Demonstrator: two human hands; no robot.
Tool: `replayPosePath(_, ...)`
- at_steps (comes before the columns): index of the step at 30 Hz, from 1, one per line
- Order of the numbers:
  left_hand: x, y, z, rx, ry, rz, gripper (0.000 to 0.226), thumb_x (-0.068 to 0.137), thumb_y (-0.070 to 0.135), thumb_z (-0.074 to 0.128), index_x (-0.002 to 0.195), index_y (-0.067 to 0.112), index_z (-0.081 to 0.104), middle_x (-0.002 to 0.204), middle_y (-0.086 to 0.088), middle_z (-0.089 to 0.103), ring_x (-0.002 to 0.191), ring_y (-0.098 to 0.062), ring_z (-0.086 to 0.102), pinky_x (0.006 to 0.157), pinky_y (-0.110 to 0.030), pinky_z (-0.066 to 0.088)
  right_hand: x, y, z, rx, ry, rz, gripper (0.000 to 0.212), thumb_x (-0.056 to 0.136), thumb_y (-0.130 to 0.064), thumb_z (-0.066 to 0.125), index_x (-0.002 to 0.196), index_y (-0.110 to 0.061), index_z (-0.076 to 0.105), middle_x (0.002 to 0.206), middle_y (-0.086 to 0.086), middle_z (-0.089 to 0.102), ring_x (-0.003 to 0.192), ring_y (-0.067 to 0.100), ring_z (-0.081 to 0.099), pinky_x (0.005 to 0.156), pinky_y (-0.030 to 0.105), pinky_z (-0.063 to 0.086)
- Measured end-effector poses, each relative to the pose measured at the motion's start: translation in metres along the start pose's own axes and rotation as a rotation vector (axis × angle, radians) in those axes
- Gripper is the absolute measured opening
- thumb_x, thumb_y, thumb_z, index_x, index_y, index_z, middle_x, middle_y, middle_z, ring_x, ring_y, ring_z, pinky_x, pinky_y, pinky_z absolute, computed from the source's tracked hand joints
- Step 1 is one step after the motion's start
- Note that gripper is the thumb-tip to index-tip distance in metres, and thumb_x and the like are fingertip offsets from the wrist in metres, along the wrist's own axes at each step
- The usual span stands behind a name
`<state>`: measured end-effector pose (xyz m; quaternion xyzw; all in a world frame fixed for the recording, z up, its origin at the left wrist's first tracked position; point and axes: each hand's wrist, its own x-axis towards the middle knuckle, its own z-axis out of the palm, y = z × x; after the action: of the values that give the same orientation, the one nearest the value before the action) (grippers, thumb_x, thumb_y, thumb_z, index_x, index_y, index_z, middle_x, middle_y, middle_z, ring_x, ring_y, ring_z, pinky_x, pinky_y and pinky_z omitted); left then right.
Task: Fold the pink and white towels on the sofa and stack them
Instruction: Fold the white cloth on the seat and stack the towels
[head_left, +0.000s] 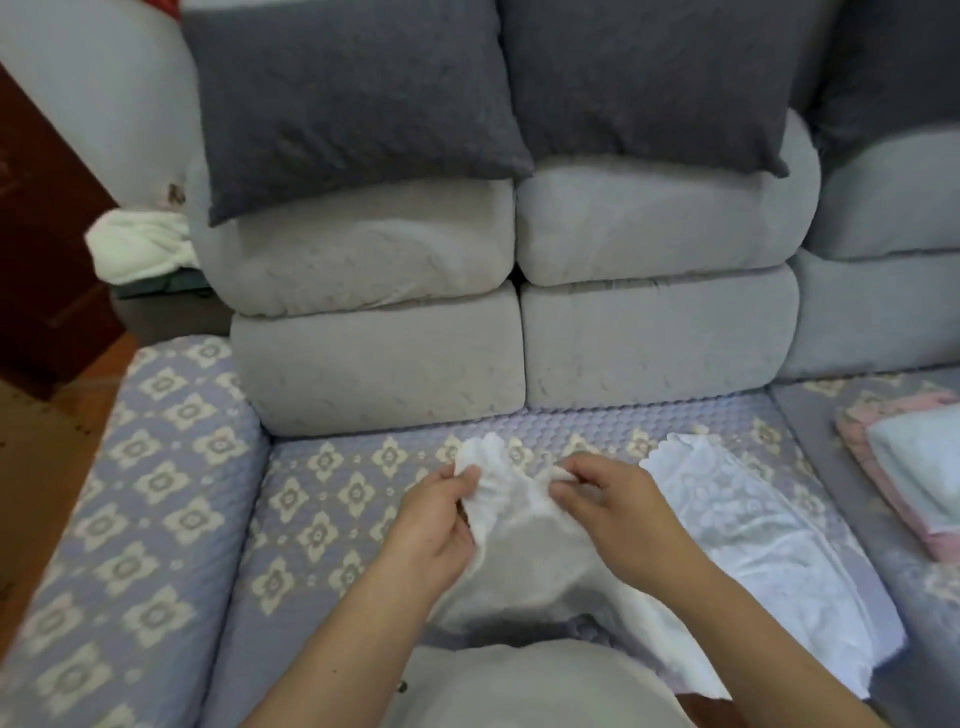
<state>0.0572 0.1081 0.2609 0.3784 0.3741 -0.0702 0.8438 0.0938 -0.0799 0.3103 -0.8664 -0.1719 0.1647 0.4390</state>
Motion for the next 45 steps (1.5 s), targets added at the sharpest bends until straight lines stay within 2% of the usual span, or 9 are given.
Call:
replayPosePath(4, -0.010, 0.014, 0.011, 0.169, -0.054, 0.193, 0.019, 0.099, 0.016, 0.059, 0.107, 0.004, 0.070, 0.093, -0.016, 0.072, 0.083, -0.025, 0.069, 0.074, -0.037, 0.057, -0.015, -0.034, -0.002, 0.036, -0.711, -0.075, 0.008, 0.092, -0.026, 0.071, 0.094, -0.022, 0.077, 0.089, -0.008, 0.072, 0.078, 0.007, 0.061, 0.077, 0.025, 0.050)
replayPosePath(7, -0.030, 0.023, 0.024, 0.304, -0.217, 0.259, 0.017, 0.088, 0.027, 0.067, 0.083, 0.014, 0.075, 0.080, -0.012, 0.068, 0.071, -0.020, 0.063, 0.062, -0.030, 0.052, -0.007, -0.044, 0.005, 0.222, -0.387, -0.215, 0.014, 0.089, -0.014, 0.074, 0.088, -0.028, 0.077, 0.089, -0.014, 0.066, 0.083, 0.001, 0.062, 0.078, 0.016, 0.044)
replayPosePath(12, -0.054, 0.020, 0.019, 0.396, -0.353, 0.311, 0.013, 0.091, 0.015, 0.068, 0.098, 0.006, 0.075, 0.096, -0.021, 0.071, 0.087, -0.030, 0.066, 0.079, -0.039, 0.052, 0.001, -0.044, -0.003, 0.103, 0.083, -0.312, 0.014, 0.085, -0.011, 0.077, 0.084, -0.024, 0.073, 0.081, -0.018, 0.067, 0.078, 0.004, 0.062, 0.072, 0.009, 0.042)
replayPosePath(21, -0.076, 0.025, 0.010, 0.585, -0.397, 0.440, 0.028, 0.091, 0.035, 0.067, 0.094, 0.008, 0.076, 0.095, -0.029, 0.067, 0.081, -0.028, 0.062, 0.075, -0.042, 0.048, -0.012, -0.043, -0.008, 0.262, -0.023, -0.127, 0.016, 0.085, -0.013, 0.078, 0.080, -0.020, 0.064, 0.074, -0.011, 0.063, 0.067, 0.004, 0.056, 0.062, 0.014, 0.043)
replayPosePath(25, -0.084, 0.023, 0.009, 0.584, -0.441, 0.471, 0.020, 0.094, 0.027, 0.064, 0.092, 0.008, 0.071, 0.082, -0.011, 0.069, 0.075, -0.017, 0.065, 0.067, -0.028, 0.052, -0.013, -0.045, -0.006, 0.305, -0.001, -0.104, 0.017, 0.087, -0.011, 0.075, 0.078, -0.016, 0.061, 0.069, -0.012, 0.059, 0.062, 0.004, 0.052, 0.057, 0.014, 0.041)
replayPosePath(31, -0.083, 0.019, 0.002, 0.671, -0.368, 0.584, 0.002, 0.090, 0.013, 0.072, 0.089, 0.012, 0.070, 0.090, -0.013, 0.072, 0.085, -0.030, 0.072, 0.078, -0.043, 0.058, -0.010, -0.040, 0.000, 0.268, -0.077, -0.090, 0.015, 0.088, -0.021, 0.076, 0.082, -0.014, 0.063, 0.067, -0.011, 0.056, 0.061, 0.003, 0.047, 0.057, 0.016, 0.039)
replayPosePath(38, -0.083, 0.026, -0.006, 0.750, -0.422, 0.626, 0.008, 0.089, 0.016, 0.073, 0.095, 0.014, 0.078, 0.090, -0.015, 0.073, 0.084, -0.034, 0.068, 0.078, -0.046, 0.054, -0.008, -0.035, -0.013, 0.165, -0.333, -0.165, 0.068, 0.081, -0.030, 0.081, 0.141, -0.041, 0.050, 0.128, -0.017, 0.057, 0.081, 0.014, 0.056, 0.084, 0.028, 0.054)
replayPosePath(42, -0.080, 0.020, 0.003, 0.702, -0.335, 0.726, 0.011, 0.090, 0.012, 0.073, 0.098, 0.018, 0.073, 0.092, -0.001, 0.073, 0.082, -0.022, 0.068, 0.072, -0.031, 0.056, 0.001, -0.047, -0.019, 0.060, -0.322, -0.177, 0.008, 0.086, -0.021, 0.077, 0.093, -0.018, 0.073, 0.080, -0.009, 0.067, 0.071, 0.003, 0.058, 0.066, 0.023, 0.047)
replayPosePath(45, -0.066, 0.017, -0.002, 0.630, -0.384, 0.535, 0.028, 0.088, 0.019, 0.076, 0.112, 0.022, 0.062, 0.107, 0.004, 0.070, 0.092, -0.019, 0.070, 0.078, -0.031, 0.059, 0.011, -0.050, -0.031, -0.055, -0.114, -0.222, 0.016, 0.089, -0.024, 0.073, 0.074, -0.025, 0.068, 0.076, -0.007, 0.061, 0.073, 0.004, 0.055, 0.067, 0.025, 0.042)
